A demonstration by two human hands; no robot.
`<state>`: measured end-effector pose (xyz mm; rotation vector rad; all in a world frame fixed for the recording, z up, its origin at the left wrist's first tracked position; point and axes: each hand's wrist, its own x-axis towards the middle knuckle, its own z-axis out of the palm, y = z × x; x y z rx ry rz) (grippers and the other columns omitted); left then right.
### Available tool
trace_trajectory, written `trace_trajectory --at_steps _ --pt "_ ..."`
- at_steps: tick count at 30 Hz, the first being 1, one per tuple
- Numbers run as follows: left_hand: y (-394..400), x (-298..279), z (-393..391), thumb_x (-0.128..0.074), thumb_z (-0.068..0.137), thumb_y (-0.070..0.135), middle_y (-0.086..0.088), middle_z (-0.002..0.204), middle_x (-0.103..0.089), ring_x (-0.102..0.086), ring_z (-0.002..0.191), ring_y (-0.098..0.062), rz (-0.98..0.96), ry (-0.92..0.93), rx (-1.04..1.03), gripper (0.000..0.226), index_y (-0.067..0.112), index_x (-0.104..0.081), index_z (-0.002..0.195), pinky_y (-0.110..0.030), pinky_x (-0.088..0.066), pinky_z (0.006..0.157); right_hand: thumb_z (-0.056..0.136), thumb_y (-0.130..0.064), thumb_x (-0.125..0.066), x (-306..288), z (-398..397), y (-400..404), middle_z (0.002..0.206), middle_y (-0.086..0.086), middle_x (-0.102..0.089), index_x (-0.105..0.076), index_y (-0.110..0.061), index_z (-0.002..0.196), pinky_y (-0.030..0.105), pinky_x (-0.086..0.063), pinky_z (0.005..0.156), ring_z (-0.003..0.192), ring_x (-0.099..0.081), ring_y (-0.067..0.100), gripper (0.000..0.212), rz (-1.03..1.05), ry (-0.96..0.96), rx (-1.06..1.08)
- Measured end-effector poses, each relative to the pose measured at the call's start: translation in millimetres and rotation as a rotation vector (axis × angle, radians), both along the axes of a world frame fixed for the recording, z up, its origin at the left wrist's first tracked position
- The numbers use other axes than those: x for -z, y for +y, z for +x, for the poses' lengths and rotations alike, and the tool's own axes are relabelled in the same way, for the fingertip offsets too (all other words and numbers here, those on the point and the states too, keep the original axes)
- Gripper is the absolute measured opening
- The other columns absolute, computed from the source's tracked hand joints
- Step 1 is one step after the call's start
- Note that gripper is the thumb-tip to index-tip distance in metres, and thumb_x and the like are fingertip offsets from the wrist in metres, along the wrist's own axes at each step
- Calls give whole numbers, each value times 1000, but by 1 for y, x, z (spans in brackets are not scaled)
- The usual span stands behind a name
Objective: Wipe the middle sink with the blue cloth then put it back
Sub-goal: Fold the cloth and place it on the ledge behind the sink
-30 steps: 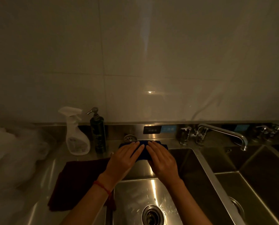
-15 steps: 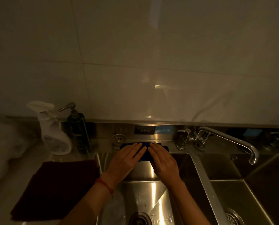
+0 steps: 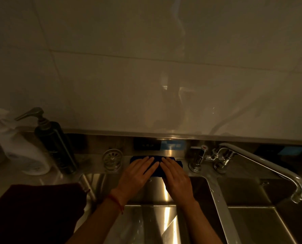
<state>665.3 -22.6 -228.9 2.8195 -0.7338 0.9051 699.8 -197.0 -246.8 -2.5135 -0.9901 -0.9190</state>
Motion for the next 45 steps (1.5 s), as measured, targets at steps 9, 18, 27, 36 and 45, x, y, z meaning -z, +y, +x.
trace_trajectory --at_steps 9,18,27,36,45 --pt "-1 36 39 -96 33 5 -9 99 -76 -75 86 -22 -10 84 21 67 12 -78 97 -34 -61 72 60 3 -80 32 34 -2 105 15 -69 -69 0 100 44 -49 86 99 -66 29 41 31 -9 -20" --pt "-5 55 51 -64 72 5 -10 99 -76 -75 86 -22 -43 14 27 29 10 -78 97 -33 -60 72 75 1 -49 44 44 -1 105 14 -70 -70 -1 99 41 -51 86 99 -65 29 32 20 17 -11" --pt "-13 45 42 -98 24 7 -12 97 -76 -75 85 -23 -29 248 -85 74 6 -78 95 -34 -61 69 48 8 -84 32 42 1 108 13 -69 -67 -2 104 45 -50 86 103 -64 29 59 -55 211 19" --pt "-25 32 32 -97 33 37 -6 98 -77 -75 89 -19 50 325 -211 71 12 -78 96 -37 -61 73 66 -14 -80 24 33 -6 125 12 -60 -58 -6 121 51 -37 100 118 -54 29 60 -150 332 49" --pt "-29 26 19 -37 98 50 -6 162 -9 -9 150 -17 42 576 -345 70 20 -9 154 -35 -2 122 87 -23 -59 8 17 -13 142 12 -42 -45 -8 133 37 -15 111 134 -35 27 50 -40 490 60"
